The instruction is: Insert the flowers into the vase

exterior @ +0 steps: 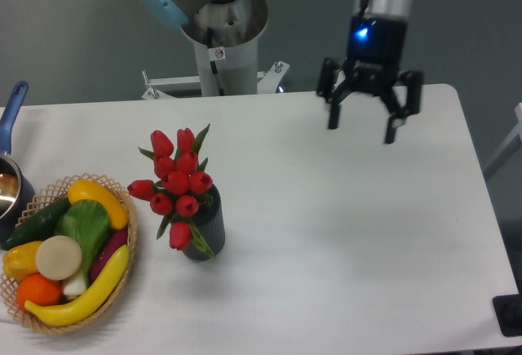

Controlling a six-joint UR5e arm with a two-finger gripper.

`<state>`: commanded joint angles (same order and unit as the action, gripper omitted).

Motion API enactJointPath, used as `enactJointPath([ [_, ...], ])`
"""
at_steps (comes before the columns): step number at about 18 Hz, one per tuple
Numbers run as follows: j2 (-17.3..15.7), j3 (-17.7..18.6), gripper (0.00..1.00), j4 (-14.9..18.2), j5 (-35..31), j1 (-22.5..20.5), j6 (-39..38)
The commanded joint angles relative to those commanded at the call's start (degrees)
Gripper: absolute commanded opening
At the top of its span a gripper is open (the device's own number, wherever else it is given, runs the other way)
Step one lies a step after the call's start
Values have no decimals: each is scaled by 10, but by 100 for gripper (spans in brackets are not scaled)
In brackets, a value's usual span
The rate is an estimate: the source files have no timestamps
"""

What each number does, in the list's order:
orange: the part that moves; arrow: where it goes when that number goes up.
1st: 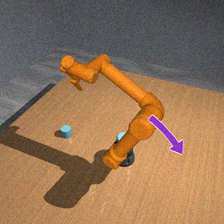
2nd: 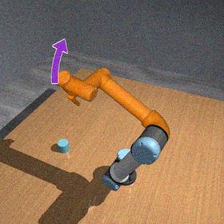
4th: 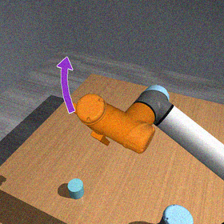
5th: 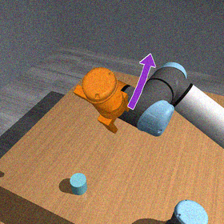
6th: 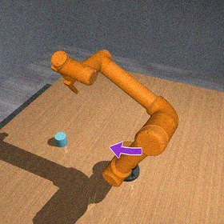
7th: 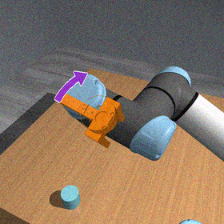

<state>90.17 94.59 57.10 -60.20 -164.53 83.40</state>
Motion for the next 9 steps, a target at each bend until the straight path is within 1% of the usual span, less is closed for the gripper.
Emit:
enactJointPath([
  [1,1,-18,100,31,-13,-1,16],
  [2,1,-30,100,56,-40,-4,44],
  [3,1,-32,100,81,-91,-10,101],
  [5,1,-32,100,100,-147,-23,181],
  [6,1,-38,100,120,-160,-34,209],
  [7,1,-45,100,140,-164,-48,229],
  [9,-1,-48,100,157,-163,-71,269],
])
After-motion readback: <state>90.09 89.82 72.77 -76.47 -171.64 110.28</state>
